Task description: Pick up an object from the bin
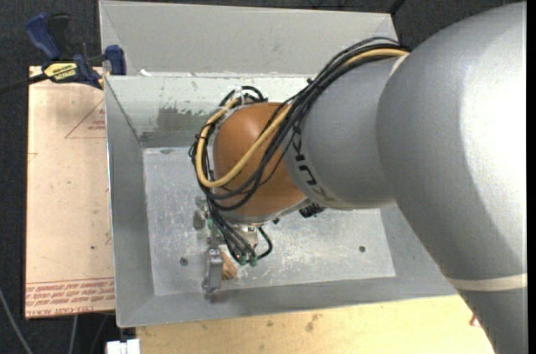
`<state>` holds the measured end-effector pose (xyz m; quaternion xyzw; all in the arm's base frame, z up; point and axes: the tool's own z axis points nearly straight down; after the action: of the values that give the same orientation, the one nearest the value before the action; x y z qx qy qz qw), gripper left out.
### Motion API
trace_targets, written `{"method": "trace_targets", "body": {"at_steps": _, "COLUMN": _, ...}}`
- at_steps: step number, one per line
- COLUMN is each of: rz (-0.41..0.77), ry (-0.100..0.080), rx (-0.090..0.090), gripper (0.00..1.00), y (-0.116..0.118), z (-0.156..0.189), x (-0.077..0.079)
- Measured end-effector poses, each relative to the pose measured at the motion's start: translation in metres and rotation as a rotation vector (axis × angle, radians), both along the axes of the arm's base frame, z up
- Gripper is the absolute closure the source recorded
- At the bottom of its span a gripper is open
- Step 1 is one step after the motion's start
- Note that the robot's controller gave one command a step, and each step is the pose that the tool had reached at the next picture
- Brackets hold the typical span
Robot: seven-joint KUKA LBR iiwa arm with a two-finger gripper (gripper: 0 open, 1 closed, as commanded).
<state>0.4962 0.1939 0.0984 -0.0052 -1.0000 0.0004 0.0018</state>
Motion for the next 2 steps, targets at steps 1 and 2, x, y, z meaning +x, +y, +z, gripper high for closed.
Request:
{"method": "trace_targets", "body": {"at_steps": 1, "rz": -0.018, "ry": -0.003, "rx": 0.002, "gripper": 0.00, "y": -0.055, "z": -0.007, "x": 0.001}}
{"method": "trace_targets", "body": {"at_steps": 2, "rz": -0.015, "ry": -0.002, "rx": -0.001, "gripper": 0.00, "y": -0.082, "z": -0.001, "x": -0.003}}
